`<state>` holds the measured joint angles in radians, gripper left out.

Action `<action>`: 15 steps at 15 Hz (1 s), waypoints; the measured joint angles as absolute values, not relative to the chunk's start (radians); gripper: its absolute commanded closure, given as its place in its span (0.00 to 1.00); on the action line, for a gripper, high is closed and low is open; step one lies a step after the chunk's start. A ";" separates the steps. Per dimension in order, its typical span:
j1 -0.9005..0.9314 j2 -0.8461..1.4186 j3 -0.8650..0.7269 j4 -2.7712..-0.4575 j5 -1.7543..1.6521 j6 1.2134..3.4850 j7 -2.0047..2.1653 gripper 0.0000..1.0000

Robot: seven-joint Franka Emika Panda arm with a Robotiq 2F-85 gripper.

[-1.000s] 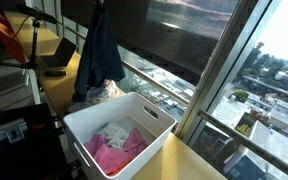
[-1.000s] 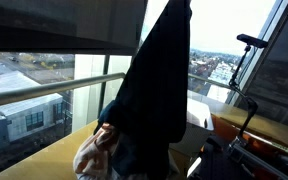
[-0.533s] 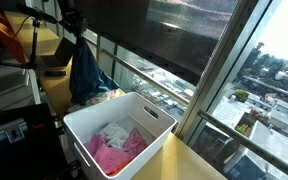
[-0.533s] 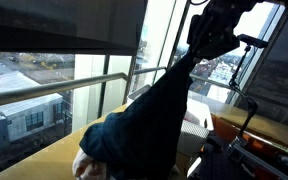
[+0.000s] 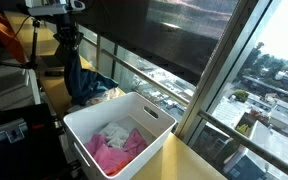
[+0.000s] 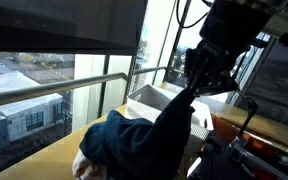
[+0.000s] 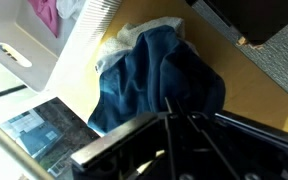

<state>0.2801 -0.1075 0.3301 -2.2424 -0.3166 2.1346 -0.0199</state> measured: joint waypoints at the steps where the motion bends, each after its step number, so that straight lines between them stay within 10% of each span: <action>1: 0.280 -0.092 0.330 -2.232 -0.319 2.135 -0.020 0.99; 7: 0.272 0.053 0.309 -2.057 -0.348 2.123 -0.022 0.99; 8: 0.270 0.086 0.303 -2.012 -0.353 2.113 -0.023 0.73; 15: 0.269 0.304 0.259 -1.748 -0.318 1.999 -0.063 0.31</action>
